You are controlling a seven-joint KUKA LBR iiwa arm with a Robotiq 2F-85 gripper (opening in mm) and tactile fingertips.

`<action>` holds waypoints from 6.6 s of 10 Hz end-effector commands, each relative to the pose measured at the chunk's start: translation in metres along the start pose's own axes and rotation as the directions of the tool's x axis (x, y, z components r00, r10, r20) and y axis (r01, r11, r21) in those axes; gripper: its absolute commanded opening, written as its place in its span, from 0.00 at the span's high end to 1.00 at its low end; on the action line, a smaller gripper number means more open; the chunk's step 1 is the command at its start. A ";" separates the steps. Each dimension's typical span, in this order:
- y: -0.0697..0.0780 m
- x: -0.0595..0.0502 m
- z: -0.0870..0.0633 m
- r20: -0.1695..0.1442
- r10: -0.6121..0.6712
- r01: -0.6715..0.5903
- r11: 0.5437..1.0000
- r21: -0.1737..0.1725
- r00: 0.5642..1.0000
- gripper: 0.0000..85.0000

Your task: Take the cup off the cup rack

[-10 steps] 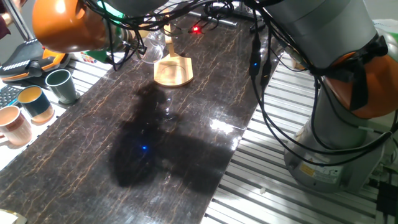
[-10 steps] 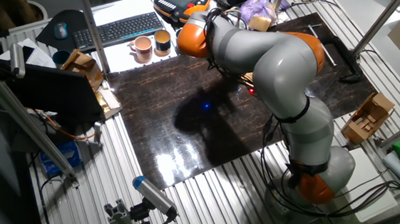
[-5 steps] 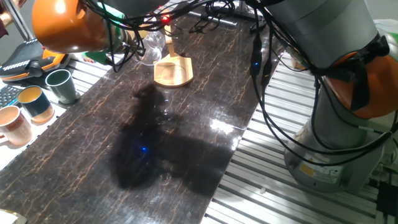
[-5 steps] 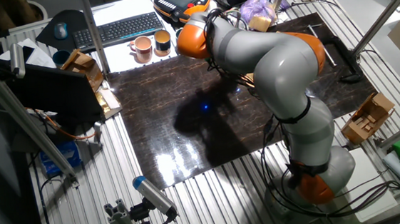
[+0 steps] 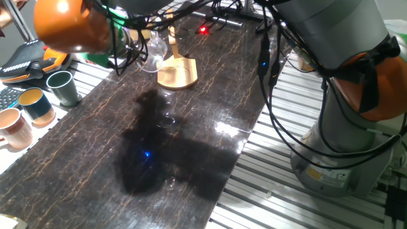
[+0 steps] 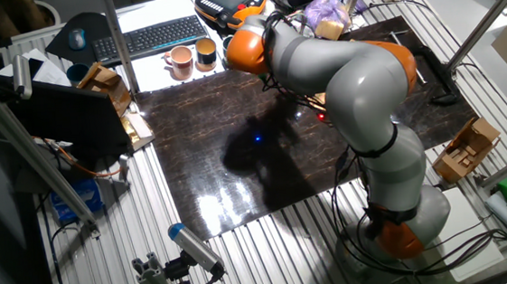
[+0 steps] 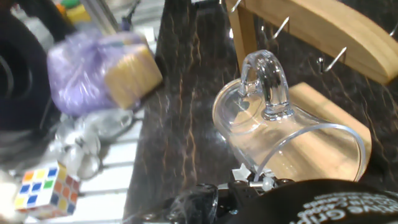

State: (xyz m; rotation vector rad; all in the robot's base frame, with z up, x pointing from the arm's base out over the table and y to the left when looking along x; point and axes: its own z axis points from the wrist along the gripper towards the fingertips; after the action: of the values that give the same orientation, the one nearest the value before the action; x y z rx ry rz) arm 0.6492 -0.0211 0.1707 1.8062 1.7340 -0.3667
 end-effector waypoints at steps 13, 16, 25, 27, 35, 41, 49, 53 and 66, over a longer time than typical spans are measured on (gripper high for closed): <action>-0.025 0.021 -0.023 -0.447 0.006 0.032 0.996 0.078 0.894 0.99; -0.029 0.018 -0.027 -0.507 0.024 0.040 0.993 0.114 0.862 0.99; -0.034 0.018 -0.031 -0.503 -0.046 0.109 0.989 0.096 0.863 0.99; -0.034 0.018 -0.031 -0.487 -0.006 0.082 0.987 0.136 0.874 0.99; -0.034 0.031 -0.052 -0.562 0.115 0.037 0.967 0.252 0.819 0.99; -0.045 0.067 -0.061 -0.612 0.159 0.020 0.961 0.274 0.775 0.99; -0.042 0.082 -0.060 -0.664 0.272 -0.018 0.932 0.363 0.696 0.99; -0.038 0.084 -0.057 -0.664 0.304 -0.031 0.921 0.389 0.684 0.99; -0.036 0.090 -0.046 -0.694 0.346 -0.054 0.912 0.406 0.631 0.99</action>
State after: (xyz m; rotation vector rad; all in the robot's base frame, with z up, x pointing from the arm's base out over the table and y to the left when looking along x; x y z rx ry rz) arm 0.6149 0.0775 0.1460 2.6589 2.0362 0.2640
